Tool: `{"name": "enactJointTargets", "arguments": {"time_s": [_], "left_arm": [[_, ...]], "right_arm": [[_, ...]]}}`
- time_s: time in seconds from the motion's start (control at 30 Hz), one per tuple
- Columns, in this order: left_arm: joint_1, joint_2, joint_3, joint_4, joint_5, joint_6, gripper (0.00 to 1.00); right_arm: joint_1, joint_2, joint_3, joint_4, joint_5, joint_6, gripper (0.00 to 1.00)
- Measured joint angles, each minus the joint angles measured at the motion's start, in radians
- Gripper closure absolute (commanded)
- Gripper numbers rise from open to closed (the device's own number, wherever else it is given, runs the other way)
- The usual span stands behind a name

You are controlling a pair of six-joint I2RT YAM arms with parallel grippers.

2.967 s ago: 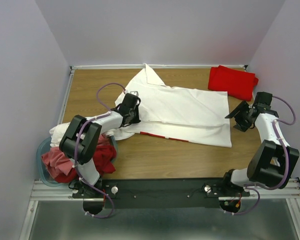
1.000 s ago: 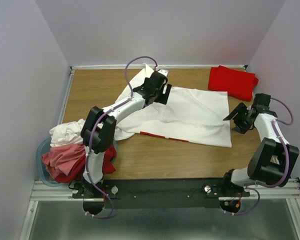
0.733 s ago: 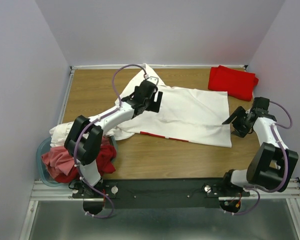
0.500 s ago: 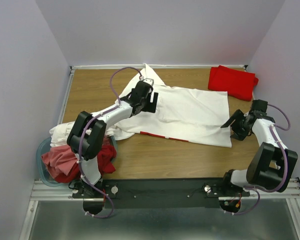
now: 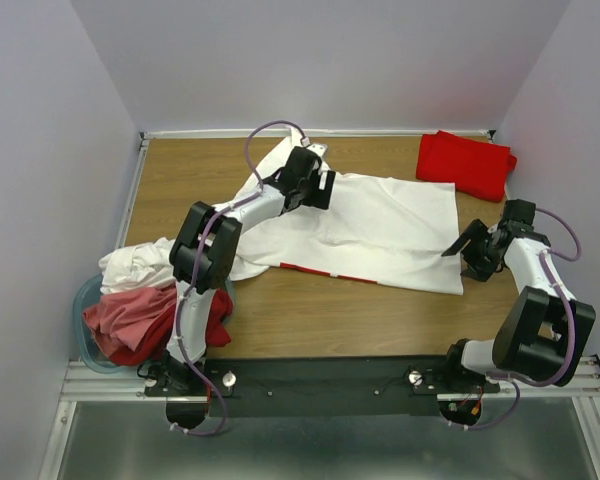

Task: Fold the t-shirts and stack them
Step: Fold the tshirt

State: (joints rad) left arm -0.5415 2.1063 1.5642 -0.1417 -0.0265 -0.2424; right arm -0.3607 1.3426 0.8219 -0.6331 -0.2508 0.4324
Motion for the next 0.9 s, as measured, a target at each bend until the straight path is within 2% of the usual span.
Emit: {"name": "enactJointTargets", "arguments": {"time_s": [0.2, 0.37, 0.7, 0.9], "left_arm": [[0.005, 0.037, 0.050, 0.019, 0.077, 0.004, 0.06], [0.006, 0.005, 0.020, 0.047, 0.092, 0.002, 0.06], [-0.004, -0.316, -0.343, 0.098, 0.072, -0.110, 0.06], [-0.058, -0.365, -0.530, 0.135, 0.061, -0.194, 0.06]], "right_arm": [[0.000, 0.000, 0.001, -0.006, 0.007, 0.000, 0.24], [0.000, 0.000, 0.001, -0.008, 0.023, 0.000, 0.24], [0.000, 0.106, -0.001, -0.005, 0.074, 0.029, 0.25], [0.000, 0.151, -0.004, -0.001, 0.097, 0.044, 0.27]]}}
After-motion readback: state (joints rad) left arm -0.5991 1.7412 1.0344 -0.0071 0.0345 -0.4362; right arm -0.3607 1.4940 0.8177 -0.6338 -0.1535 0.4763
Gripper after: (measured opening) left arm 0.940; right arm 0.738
